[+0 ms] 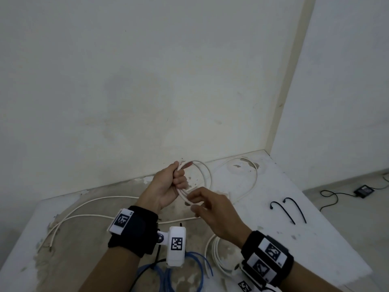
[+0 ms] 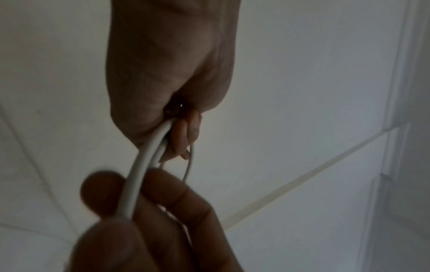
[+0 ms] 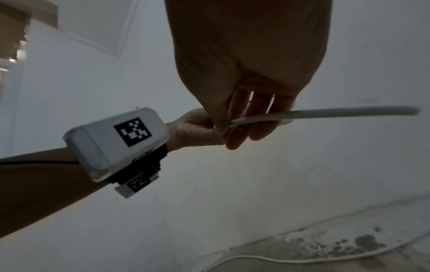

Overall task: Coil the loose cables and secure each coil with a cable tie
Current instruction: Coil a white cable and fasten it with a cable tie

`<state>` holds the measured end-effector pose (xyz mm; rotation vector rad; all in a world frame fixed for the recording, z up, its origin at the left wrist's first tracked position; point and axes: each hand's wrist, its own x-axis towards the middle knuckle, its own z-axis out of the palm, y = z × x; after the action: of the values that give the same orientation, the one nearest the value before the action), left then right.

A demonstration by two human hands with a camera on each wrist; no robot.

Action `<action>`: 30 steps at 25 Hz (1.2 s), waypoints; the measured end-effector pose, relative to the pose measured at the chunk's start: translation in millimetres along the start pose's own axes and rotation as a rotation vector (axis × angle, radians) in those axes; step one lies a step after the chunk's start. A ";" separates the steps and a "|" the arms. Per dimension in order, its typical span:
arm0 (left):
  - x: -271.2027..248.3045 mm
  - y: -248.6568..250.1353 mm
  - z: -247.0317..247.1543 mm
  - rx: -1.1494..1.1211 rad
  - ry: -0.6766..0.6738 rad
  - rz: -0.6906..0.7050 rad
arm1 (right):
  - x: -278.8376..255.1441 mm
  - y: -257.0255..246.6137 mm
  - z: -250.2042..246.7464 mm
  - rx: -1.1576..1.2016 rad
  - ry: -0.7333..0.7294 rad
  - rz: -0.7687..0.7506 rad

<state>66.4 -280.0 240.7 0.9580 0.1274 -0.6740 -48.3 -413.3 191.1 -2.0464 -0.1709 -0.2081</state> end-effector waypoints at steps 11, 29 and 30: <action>-3.1 -6.3 1.6 0.131 0.041 0.007 | -29.4 44.8 -37.4 -0.458 0.195 0.048; -2.0 -51.3 30.2 0.337 0.003 0.008 | -8.6 25.9 -39.1 0.297 0.409 0.237; -0.6 -54.4 30.3 0.427 0.026 0.074 | -8.2 28.7 -39.1 0.288 0.412 0.238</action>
<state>28.6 -324.8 219.9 1.3746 -0.0317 -0.6318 -53.2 -461.6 182.5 -1.6800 0.2823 -0.4242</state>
